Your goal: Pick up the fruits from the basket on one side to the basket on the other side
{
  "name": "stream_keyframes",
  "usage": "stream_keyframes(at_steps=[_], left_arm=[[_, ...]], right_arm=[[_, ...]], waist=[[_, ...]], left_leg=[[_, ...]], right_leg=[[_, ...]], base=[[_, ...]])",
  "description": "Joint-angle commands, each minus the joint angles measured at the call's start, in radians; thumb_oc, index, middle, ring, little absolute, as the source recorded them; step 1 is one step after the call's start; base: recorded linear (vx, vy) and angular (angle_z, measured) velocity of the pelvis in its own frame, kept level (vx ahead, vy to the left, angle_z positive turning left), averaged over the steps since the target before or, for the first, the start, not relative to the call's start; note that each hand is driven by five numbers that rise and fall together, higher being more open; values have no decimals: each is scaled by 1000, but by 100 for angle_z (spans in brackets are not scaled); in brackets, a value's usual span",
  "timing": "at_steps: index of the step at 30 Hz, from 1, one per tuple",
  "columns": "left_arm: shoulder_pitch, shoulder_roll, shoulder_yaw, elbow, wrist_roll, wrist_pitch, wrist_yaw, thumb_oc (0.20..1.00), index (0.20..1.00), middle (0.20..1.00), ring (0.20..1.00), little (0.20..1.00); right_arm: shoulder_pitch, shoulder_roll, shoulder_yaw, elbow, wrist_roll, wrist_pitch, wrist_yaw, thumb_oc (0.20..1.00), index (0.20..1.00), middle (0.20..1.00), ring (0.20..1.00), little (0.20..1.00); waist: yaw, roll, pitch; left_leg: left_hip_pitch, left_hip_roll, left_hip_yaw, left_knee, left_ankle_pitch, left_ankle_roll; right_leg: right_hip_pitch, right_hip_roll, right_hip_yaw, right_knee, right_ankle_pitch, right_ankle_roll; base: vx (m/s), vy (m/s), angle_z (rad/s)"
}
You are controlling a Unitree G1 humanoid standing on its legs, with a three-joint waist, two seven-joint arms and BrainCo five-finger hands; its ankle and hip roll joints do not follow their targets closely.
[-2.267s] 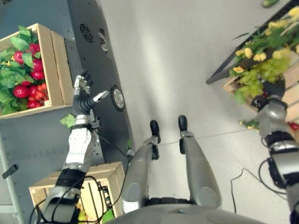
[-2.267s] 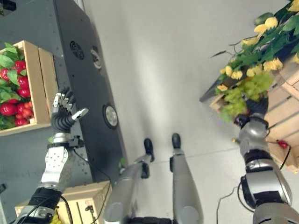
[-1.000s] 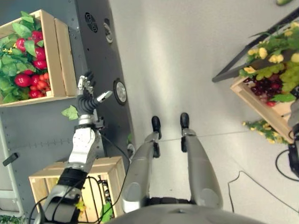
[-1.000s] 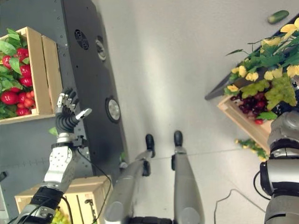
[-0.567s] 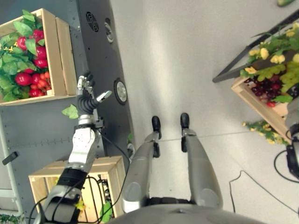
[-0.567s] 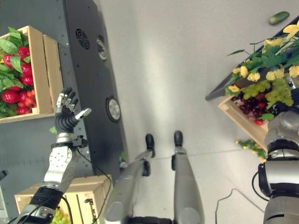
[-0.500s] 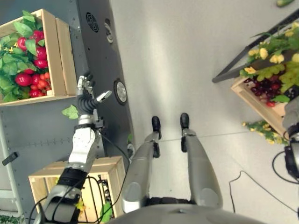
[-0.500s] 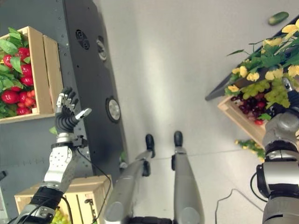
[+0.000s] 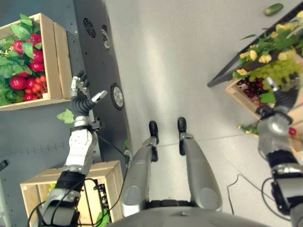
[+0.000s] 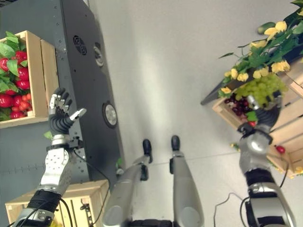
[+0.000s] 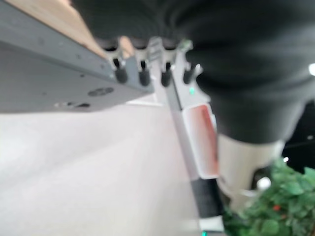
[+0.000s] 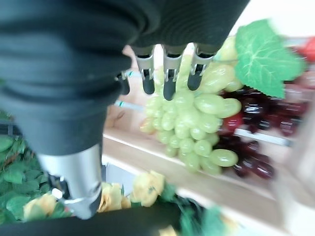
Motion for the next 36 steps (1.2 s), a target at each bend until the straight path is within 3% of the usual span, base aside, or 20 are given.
stream_keyframes(at_steps=[1, 11, 17, 36], left_arm=[[53, 19, 80, -9, 40, -62, 17, 1000, 1000, 1000, 1000, 1000], [94, 18, 129, -14, 31, -70, -9, 1000, 1000, 1000, 1000, 1000], [96, 17, 128, 2, 32, -79, -12, 1000, 1000, 1000, 1000, 1000], [218, 4, 115, 161, 77, -77, -85, 1000, 1000, 1000, 1000, 1000]], right_arm=[[52, 28, -12, -83, -11, -68, 94, 1000, 1000, 1000, 1000, 1000], [176, 72, 66, -187, -27, -26, 225, 1000, 1000, 1000, 1000, 1000], [220, 50, 96, -237, -112, -18, 237, 1000, 1000, 1000, 1000, 1000], [419, -10, 113, -445, -273, -15, 362, 1000, 1000, 1000, 1000, 1000]], waist=[[13, -49, -39], [10, -72, -58], [9, -86, -73], [34, -133, -229]], left_leg=[[0, 15, 3, 112, -117, -25], [32, 15, 0, 113, -119, -27], [58, 17, 0, 115, -126, -27], [289, -14, -24, -26, -125, -7]], right_leg=[[68, -11, 38, -56, 1, 110], [108, -19, 34, -64, 1, 113], [139, -23, 32, -67, -1, 118], [362, -51, -5, -185, 32, 166]], base=[[0, 0, 0], [5, 8, 2], [18, 10, 0], [69, 39, 2]])
